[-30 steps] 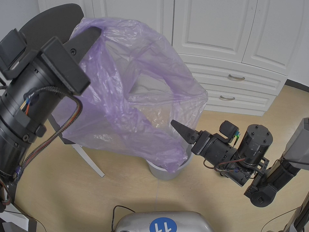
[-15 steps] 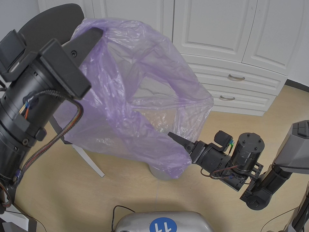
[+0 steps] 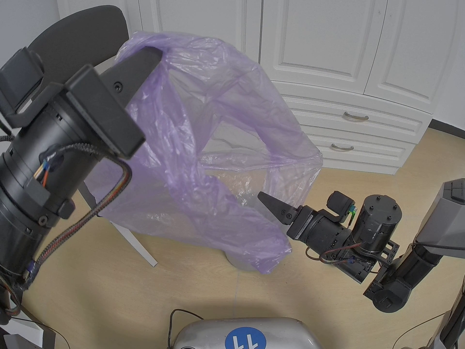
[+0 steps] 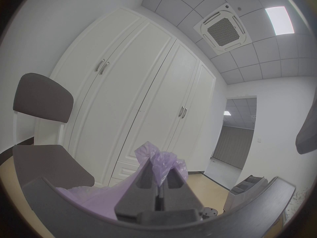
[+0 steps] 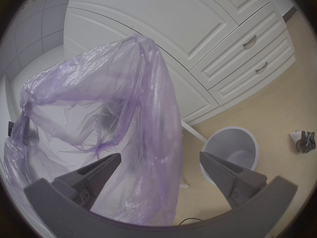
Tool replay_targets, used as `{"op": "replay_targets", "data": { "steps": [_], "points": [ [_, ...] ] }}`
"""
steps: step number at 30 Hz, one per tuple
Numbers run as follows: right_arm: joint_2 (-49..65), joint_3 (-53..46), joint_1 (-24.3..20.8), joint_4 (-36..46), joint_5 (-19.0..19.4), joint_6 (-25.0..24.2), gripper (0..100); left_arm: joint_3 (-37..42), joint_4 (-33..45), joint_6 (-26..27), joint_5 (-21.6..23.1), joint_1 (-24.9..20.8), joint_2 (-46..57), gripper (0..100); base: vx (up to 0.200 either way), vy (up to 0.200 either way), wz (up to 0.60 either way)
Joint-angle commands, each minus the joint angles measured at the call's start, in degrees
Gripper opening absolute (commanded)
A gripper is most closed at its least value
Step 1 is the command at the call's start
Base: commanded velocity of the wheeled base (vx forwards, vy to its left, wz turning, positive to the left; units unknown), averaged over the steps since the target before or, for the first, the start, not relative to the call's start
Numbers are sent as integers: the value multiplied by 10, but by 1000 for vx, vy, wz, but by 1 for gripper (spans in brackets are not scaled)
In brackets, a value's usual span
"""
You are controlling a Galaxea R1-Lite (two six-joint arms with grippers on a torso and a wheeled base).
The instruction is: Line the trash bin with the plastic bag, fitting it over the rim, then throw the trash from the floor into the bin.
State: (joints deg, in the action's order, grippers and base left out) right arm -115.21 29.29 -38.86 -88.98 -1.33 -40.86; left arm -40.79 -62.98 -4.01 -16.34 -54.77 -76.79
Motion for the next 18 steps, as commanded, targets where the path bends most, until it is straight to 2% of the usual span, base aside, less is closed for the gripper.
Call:
{"op": "replay_targets", "data": {
  "steps": [1,3,4,14,18],
  "points": [
    [0,0,-3,-10,0,-1,100,0,1,-1,0,-3,-4,0,0,0,0],
    [-3,0,-7,-10,0,-1,100,0,2,-1,0,-3,-5,0,0,0,0],
    [-4,0,-8,-10,0,-1,0,0,2,-1,0,-3,-6,0,0,0,0],
    [4,-3,-4,-10,1,1,0,0,5,-1,0,-2,-9,0,0,0,0],
    [11,-3,1,-10,-3,31,0,-2,6,-5,0,7,-23,0,0,0,0]
  ]
}}
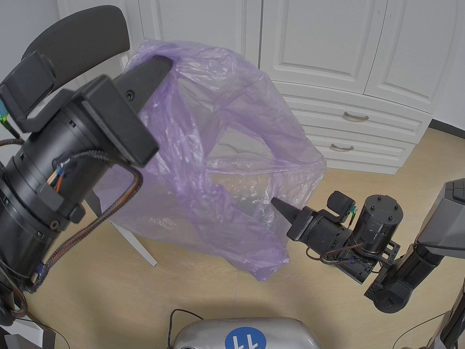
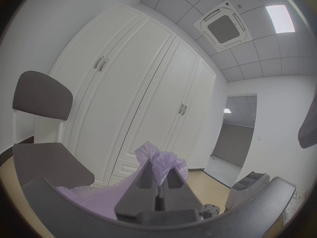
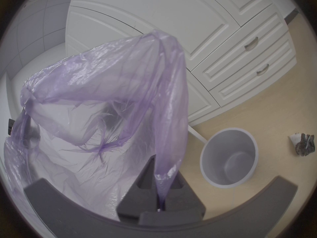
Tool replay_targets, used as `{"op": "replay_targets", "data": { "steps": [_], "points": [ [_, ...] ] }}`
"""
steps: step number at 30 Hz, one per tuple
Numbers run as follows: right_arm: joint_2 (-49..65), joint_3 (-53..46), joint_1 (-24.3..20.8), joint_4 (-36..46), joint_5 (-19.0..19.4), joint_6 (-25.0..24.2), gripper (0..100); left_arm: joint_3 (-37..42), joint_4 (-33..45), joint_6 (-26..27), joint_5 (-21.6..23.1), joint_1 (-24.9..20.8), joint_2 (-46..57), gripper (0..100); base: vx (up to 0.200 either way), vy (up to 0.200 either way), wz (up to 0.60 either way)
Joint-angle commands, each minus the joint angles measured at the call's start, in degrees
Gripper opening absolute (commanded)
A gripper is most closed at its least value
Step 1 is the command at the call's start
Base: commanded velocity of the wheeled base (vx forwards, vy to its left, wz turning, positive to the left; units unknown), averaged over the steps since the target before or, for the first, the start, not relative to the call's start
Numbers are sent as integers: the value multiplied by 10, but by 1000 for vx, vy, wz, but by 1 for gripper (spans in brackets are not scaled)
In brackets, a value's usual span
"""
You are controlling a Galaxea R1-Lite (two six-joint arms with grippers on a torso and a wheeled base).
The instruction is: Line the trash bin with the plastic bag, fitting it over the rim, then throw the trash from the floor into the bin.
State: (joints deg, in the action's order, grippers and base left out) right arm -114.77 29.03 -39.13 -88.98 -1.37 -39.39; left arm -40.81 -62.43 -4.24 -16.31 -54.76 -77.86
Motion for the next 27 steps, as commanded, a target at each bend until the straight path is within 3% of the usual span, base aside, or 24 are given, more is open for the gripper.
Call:
{"op": "replay_targets", "data": {
  "steps": [1,2,7,8,9,12,14,19,22,23,24,27],
  "points": [
    [10,1,6,-10,-6,30,0,-1,0,-4,0,14,-19,0,0,0,0],
    [11,0,8,-10,-6,36,0,-2,0,-4,0,18,-21,0,0,0,0],
    [61,-53,27,-10,2,164,0,-3,0,-5,4,65,-60,0,0,0,0],
    [61,-53,27,-10,2,164,0,-3,0,-5,4,65,-60,0,0,0,0],
    [90,-64,34,-10,2,203,0,-5,0,-5,4,78,-82,0,0,0,0],
    [115,-67,51,-10,3,232,0,-7,-1,-5,5,86,-112,0,0,0,0],
    [159,-72,78,11,3,290,0,-7,-1,-6,5,96,-133,0,0,0,0],
    [284,-41,85,239,2,316,0,-15,-8,-23,8,122,-205,0,0,0,0],
    [359,20,79,447,-4,311,0,-32,-8,-31,9,146,-261,0,0,0,0],
    [359,20,79,447,-4,311,0,-32,-8,-31,9,146,-261,0,0,0,0],
    [383,52,78,547,-7,302,0,-40,-8,-34,11,160,-287,0,0,0,0],
    [381,89,78,624,-20,279,0,-40,-8,-34,26,178,-310,0,0,0,0]
  ]
}}
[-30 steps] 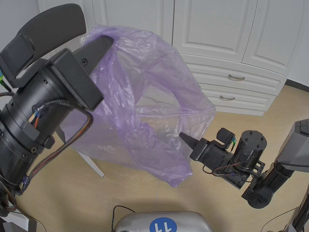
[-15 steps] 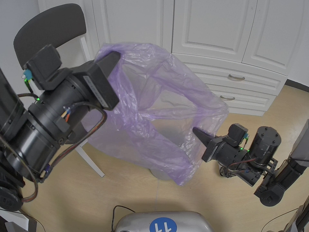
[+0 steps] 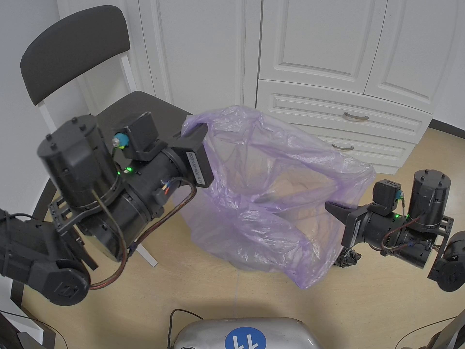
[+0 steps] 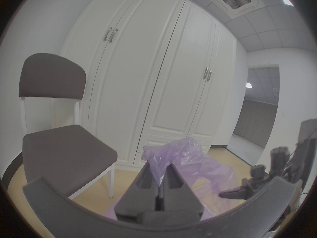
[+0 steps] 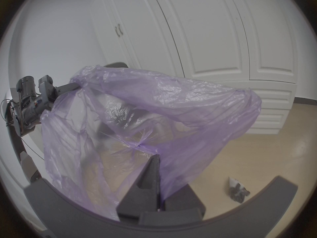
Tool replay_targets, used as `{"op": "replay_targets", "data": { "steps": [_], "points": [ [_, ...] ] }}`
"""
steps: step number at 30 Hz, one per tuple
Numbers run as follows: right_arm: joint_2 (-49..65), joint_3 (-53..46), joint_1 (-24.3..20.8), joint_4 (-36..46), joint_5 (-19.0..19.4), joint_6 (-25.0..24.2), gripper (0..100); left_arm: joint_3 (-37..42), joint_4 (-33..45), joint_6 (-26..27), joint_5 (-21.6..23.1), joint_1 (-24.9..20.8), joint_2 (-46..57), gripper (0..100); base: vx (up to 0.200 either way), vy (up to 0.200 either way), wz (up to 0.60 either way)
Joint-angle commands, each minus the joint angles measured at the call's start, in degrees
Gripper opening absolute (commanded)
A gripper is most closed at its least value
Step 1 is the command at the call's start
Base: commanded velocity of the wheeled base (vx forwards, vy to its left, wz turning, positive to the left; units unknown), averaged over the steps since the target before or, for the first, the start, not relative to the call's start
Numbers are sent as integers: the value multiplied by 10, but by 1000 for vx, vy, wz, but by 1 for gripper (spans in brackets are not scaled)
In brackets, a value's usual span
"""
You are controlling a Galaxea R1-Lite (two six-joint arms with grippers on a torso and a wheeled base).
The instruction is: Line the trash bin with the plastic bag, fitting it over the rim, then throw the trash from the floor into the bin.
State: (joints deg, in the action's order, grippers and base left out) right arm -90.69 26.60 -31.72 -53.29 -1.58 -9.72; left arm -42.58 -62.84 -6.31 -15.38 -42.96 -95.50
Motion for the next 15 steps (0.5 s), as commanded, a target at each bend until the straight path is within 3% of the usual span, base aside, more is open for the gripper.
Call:
{"op": "replay_targets", "data": {
  "steps": [1,4,6,10,15],
  "points": [
    [138,121,5,279,-25,-23,0,-23,-4,-14,25,67,-140,0,0,0,0],
    [122,130,7,296,-46,-26,0,-30,-4,-15,33,82,-159,0,0,0,0],
    [108,135,9,324,-97,-14,0,-40,-4,-19,34,102,-174,0,0,0,0],
    [103,136,6,334,-139,9,0,-32,-4,-27,50,106,-170,0,0,0,0],
    [88,121,12,334,-160,37,0,12,-7,-30,136,110,-151,0,0,0,0]
  ]
}}
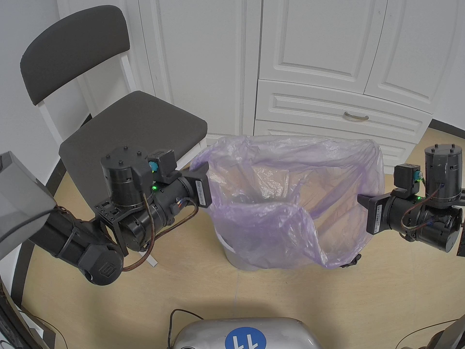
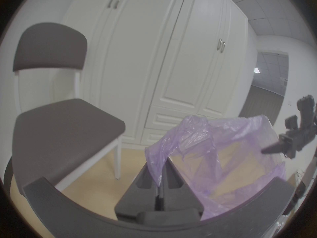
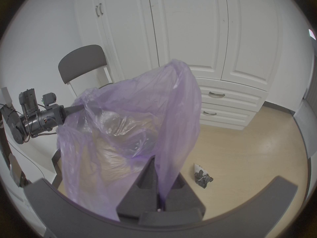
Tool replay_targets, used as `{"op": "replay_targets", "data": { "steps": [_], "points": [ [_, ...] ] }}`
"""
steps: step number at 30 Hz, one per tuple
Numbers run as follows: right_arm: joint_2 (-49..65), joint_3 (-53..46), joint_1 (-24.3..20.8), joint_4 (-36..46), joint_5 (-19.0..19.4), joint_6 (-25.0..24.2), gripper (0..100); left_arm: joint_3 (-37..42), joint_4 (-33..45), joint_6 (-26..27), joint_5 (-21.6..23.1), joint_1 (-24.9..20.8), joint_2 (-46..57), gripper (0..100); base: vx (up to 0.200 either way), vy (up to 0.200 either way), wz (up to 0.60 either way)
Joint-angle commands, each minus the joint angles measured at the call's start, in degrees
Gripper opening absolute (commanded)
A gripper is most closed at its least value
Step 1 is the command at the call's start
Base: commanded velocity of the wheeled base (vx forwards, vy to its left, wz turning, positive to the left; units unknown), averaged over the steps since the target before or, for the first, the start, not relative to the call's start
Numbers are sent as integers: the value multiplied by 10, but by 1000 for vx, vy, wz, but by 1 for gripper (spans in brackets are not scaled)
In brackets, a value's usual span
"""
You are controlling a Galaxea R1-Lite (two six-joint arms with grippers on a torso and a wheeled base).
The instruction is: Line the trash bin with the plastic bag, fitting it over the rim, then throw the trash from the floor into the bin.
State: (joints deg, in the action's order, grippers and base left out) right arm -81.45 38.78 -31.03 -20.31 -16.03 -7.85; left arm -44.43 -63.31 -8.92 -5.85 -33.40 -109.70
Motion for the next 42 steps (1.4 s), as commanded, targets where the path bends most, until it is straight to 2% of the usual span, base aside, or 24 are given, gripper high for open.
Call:
{"op": "replay_targets", "data": {
  "steps": [1,6,9,16,24,27,29,42],
  "points": [
    [-8,-3,6,4,-23,23,0,40,-4,-7,63,18,-4,0,0,0,0],
    [-34,-9,11,3,-59,32,0,73,-3,-24,155,48,17,0,0,0,0],
    [-45,-8,19,2,-73,37,0,83,-4,-23,174,62,19,0,0,0,0],
    [-70,-3,46,-3,-96,45,0,79,0,-16,173,78,12,0,0,0,0],
    [-71,-2,55,-3,-101,47,0,77,-1,14,167,103,12,0,0,0,0],
    [-71,-2,59,-3,-102,50,0,76,-1,14,167,106,13,0,0,0,0],
    [-72,-6,79,-3,-110,75,0,71,-1,14,160,115,22,0,0,0,0],
    [-72,-12,98,-1,-124,92,0,68,-1,15,154,135,27,0,0,0,0]
  ]
}}
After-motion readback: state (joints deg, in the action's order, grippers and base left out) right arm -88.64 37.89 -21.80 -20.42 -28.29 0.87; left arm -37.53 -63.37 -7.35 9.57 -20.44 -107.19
